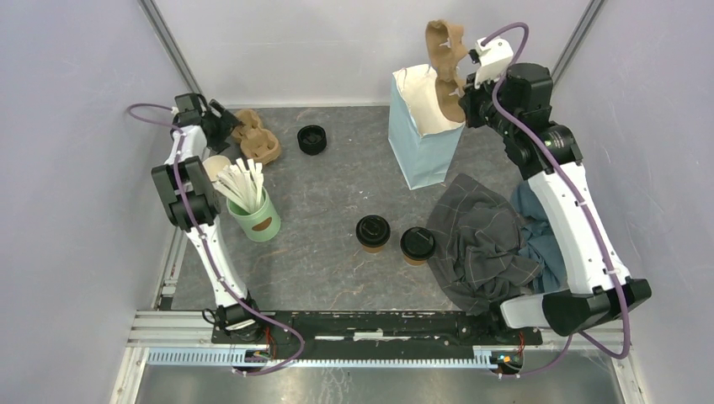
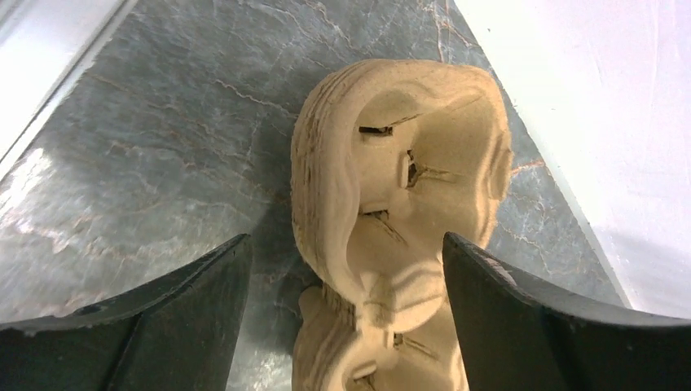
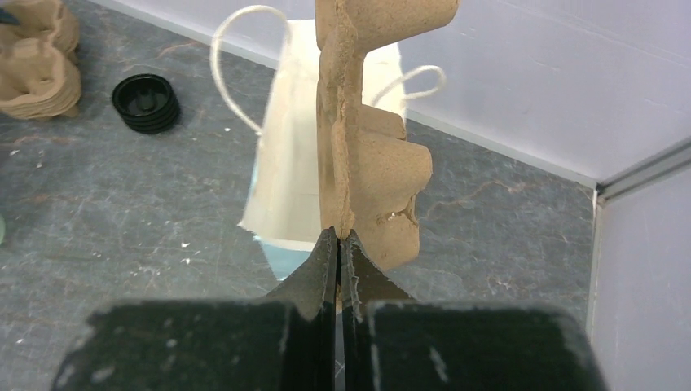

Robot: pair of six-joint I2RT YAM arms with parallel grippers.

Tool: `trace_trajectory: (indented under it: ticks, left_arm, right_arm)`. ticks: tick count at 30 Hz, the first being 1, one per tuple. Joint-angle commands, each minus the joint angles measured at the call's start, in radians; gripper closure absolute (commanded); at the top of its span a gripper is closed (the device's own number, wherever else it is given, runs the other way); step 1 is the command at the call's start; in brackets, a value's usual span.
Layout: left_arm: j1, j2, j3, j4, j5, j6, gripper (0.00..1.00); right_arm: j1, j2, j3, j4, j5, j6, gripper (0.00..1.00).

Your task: Pack the takeout coffee

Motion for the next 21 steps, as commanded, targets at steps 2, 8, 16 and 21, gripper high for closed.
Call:
trace_trajectory:
  ticks: [2, 8, 16, 21]
  left_arm:
    - [-0.014, -0.139, 0.088, -0.134, -0.062, 0.021, 0.08]
    - [-0.06, -0.278, 0.122, -0.185, -0.019, -0.041, 0.1]
    - [-0.21, -0.496, 0.086, -0.064, 0.326, -0.108, 0.13]
    - [-0.382, -0.678, -0.03, 0.044, 0.501, -0.028, 0.14]
  right_arm:
    - [0.081, -0.073, -0.019, 0.026, 0.067, -0.037, 1.0]
    - [0.171, -0.094, -0.004, 0.017, 0.065, -0.018, 1.0]
    - [0.173, -0.069, -0.003, 0.055, -0.25, 0.092, 1.0]
    - [0.172, -0.063, -0.03, 0.059, -0.476, 0.105, 1.0]
